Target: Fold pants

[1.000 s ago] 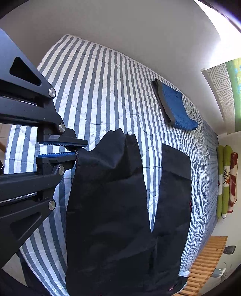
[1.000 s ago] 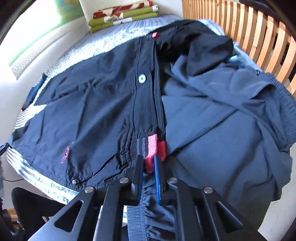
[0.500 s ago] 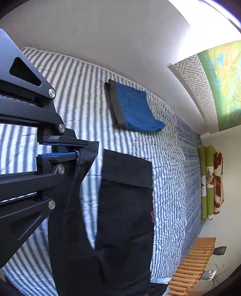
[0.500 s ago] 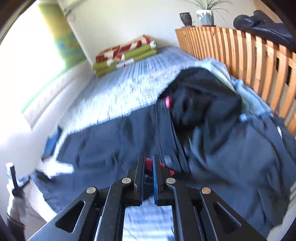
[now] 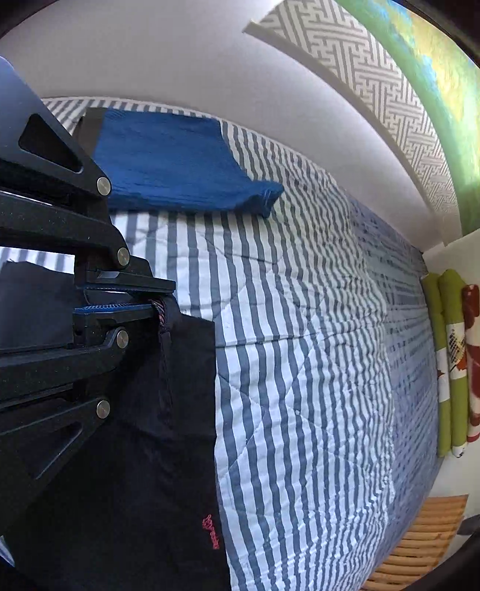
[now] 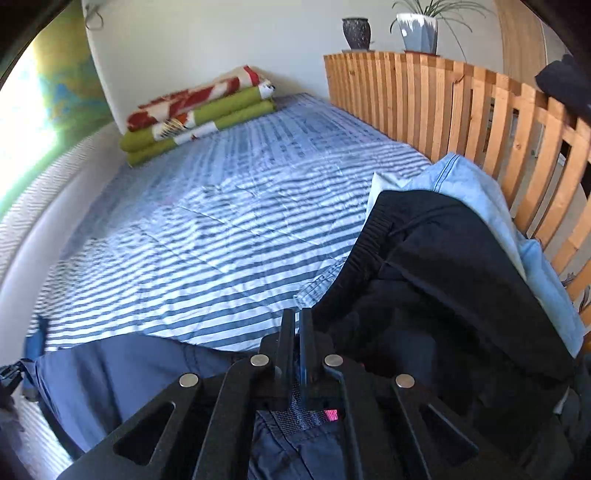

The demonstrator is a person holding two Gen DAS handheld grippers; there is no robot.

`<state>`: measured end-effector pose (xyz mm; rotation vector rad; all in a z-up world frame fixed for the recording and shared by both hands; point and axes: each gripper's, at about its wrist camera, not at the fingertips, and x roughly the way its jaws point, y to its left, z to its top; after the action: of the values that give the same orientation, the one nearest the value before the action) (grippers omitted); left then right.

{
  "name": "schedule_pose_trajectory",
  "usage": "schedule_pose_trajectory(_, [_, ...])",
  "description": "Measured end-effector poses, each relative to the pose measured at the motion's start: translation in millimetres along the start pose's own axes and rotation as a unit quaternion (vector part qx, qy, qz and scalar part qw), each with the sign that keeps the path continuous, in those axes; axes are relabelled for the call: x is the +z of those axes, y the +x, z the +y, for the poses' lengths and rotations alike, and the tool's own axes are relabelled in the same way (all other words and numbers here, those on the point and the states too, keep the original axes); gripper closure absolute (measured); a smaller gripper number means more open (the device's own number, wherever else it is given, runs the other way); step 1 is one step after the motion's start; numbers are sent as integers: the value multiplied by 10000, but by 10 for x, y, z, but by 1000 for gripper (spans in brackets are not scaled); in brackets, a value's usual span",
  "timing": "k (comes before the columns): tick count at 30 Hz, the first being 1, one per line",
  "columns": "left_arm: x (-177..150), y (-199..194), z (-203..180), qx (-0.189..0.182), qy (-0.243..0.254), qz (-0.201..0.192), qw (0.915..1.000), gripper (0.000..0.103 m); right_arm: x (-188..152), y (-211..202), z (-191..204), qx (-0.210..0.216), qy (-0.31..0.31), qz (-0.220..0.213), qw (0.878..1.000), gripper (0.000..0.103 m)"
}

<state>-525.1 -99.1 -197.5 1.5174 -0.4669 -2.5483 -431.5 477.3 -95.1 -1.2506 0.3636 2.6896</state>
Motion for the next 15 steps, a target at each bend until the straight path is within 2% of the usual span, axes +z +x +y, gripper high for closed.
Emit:
schedule_pose_trajectory(3, [106, 268, -146, 200, 65, 204, 9996, 83, -19, 362, 102, -507, -381, 119, 9979, 103])
schedule_pose_trajectory(5, [158, 305, -103, 364, -42, 77, 9993, 57, -44, 516, 130, -960, -663, 121, 9931, 103])
schedule_pose_trajectory(6, [181, 300, -37, 460, -154, -9, 9988, 52, -50, 556, 124, -1054, -725, 120, 9917, 103])
schedule_pose_trajectory(7, [176, 288, 43, 508, -273, -62, 9983, 43, -62, 578, 74, -1068, -695, 152, 9917, 103])
schedule_pose_trajectory(11, [81, 201, 359, 462, -492, -191, 9975, 42, -54, 543, -29, -1172, -651, 102, 9909, 103])
schedule_pose_trajectory(13, [-73, 160, 454, 142, -483, -147, 9986, 41, -76, 434, -13, -1086, -687, -17, 9917, 102])
schedule_pose_trajectory(15, [-314, 184, 519, -205, -470, 76, 9987, 41, -127, 311, 38, -873, -768, -96, 9932, 99])
